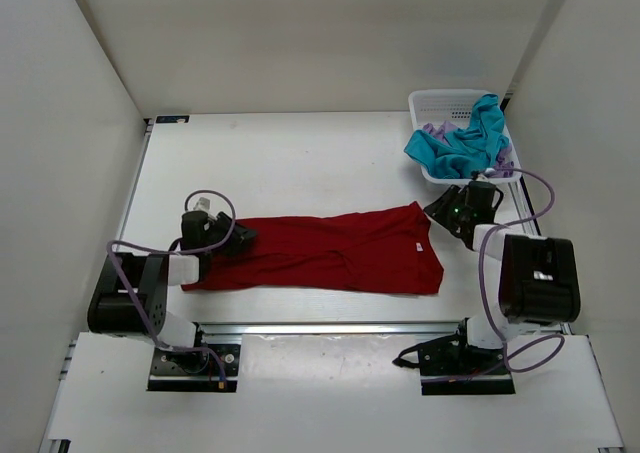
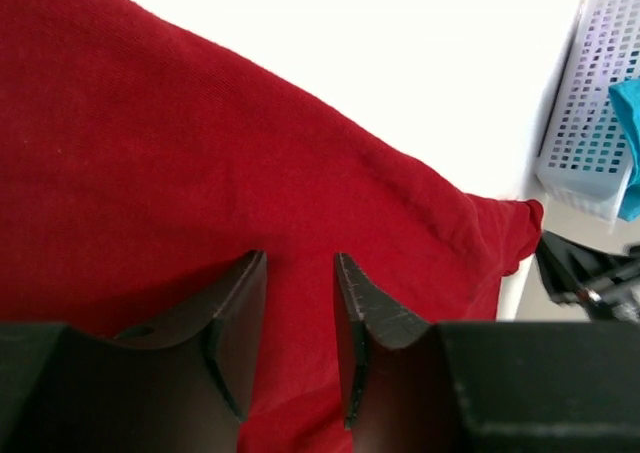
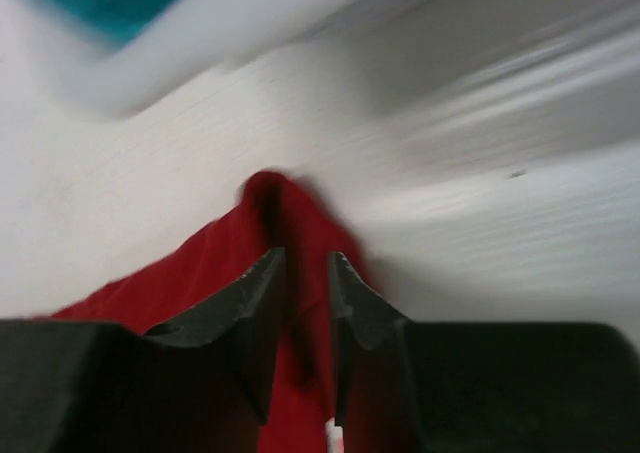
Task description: Fold and stack the t-shirts
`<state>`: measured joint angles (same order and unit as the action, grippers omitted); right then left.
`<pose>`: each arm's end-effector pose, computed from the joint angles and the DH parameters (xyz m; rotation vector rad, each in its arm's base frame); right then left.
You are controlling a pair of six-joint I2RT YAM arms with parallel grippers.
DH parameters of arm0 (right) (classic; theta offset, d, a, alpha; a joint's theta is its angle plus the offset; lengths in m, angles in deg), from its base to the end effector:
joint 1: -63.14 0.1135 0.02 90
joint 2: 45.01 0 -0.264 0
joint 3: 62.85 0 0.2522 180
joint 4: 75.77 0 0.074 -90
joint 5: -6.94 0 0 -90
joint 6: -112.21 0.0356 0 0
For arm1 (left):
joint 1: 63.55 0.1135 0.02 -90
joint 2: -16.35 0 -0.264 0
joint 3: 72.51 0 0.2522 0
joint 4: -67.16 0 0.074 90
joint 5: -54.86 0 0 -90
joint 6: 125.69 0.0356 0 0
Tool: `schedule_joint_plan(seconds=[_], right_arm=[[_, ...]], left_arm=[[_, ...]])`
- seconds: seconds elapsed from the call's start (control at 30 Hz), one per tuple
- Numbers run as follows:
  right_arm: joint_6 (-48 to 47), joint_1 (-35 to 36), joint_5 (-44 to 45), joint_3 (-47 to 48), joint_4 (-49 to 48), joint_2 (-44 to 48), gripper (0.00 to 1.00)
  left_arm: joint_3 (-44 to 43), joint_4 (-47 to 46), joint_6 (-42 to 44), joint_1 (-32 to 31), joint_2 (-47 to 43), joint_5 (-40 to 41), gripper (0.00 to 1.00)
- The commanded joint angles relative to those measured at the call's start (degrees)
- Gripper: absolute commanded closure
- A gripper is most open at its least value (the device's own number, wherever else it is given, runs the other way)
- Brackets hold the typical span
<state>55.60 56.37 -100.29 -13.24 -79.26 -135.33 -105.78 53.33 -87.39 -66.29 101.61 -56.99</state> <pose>0.2978 -0.0247 0.1477 0.6120 2.1654 0.5872 0.2368 -0.0246 0.1118 -0.7698 2.2205 -0.9218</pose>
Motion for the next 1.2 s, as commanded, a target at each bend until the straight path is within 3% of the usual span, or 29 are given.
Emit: schedule_joint_plan(seconds=[0.0, 0.07, 0.17, 0.33, 0.4, 0.57, 0.6, 0.67, 0.7, 0.8, 0.83, 0.87, 0.9, 0.93, 1.0, 1.07, 1.17], right_arm=[[-2.1, 6.4, 3.2, -1.3, 1.2, 8.7, 0.77], [-2.6, 11.6, 5.4, -2.9, 4.5, 12.0, 0.75], [-3.8, 20.3, 8.2, -5.6, 7.6, 15.6, 0.87], [-3.6, 30.0, 9.8, -6.9, 12.9, 12.6, 0.95], [-3.7, 30.4, 8.1, -5.6, 13.3, 9.6, 0.95], [-8.1, 30.5, 3.6, 11.6, 17.3, -10.5, 0.99], [-8.7, 30.4, 3.3, 19.4, 19.9, -16.4, 0.99], [-11.0, 28.9, 1.8, 41.8, 25.0, -27.3, 1.0], [-11.1, 28.8, 1.0, 48.6, 29.7, -35.1, 1.0], [-13.1, 29.2, -2.6, 98.3, 47.2, -53.4, 1.0], [-13.9, 29.4, -1.8, 107.7, 54.6, -56.6, 1.0], [-14.7, 30.2, -1.1, 126.0, 58.5, -63.0, 0.93], [-15.1, 30.5, -1.3, 122.1, 56.9, -58.8, 0.85], [-14.0, 30.3, -3.2, 110.2, 51.1, -50.4, 0.82], [-14.3, 31.2, -1.9, 89.0, 44.0, -39.0, 0.66], [-14.8, 33.3, 1.3, 74.9, 34.2, -27.5, 0.55], [-12.5, 35.3, 1.7, 54.8, 27.1, -14.7, 0.51]], left_arm=[[-0.8, 4.0, 1.4, -2.0, -6.8, 2.8, 0.56], [-2.5, 7.5, 4.1, -5.6, -10.9, 5.5, 0.53], [-6.7, 13.4, 8.1, -9.5, -16.2, 8.5, 0.54], [-8.8, 20.9, 12.7, -15.1, -22.2, 7.4, 0.48], [-7.9, 21.4, 13.3, -15.9, -23.5, 4.8, 0.47], [-8.0, 25.4, 15.7, -18.4, -27.0, 4.4, 0.38], [-8.3, 25.9, 15.9, -18.8, -26.9, 3.4, 0.29], [-9.0, 27.6, 17.2, -18.5, -27.2, 1.2, 0.19], [-9.9, 29.7, 18.3, -18.8, -26.6, 0.3, 0.16], [-11.7, 36.4, 22.2, -18.3, -27.9, 3.1, 0.13], [-11.6, 36.9, 22.8, -17.0, -28.4, 3.5, 0.11], [-10.9, 36.9, 22.7, -16.3, -28.7, 2.2, 0.1], [-10.6, 36.4, 22.3, -14.1, -28.7, 1.1, 0.1], [-9.7, 35.9, 21.5, -13.3, -28.6, 0.1, 0.08], [-8.7, 34.6, 20.4, -12.9, -29.2, -0.4, 0.01], [-8.8, 34.7, 20.1, -13.2, -30.1, 0.9, 0.01], [-5.6, 31.8, 18.4, -10.4, -31.8, -2.9, 0.01]])
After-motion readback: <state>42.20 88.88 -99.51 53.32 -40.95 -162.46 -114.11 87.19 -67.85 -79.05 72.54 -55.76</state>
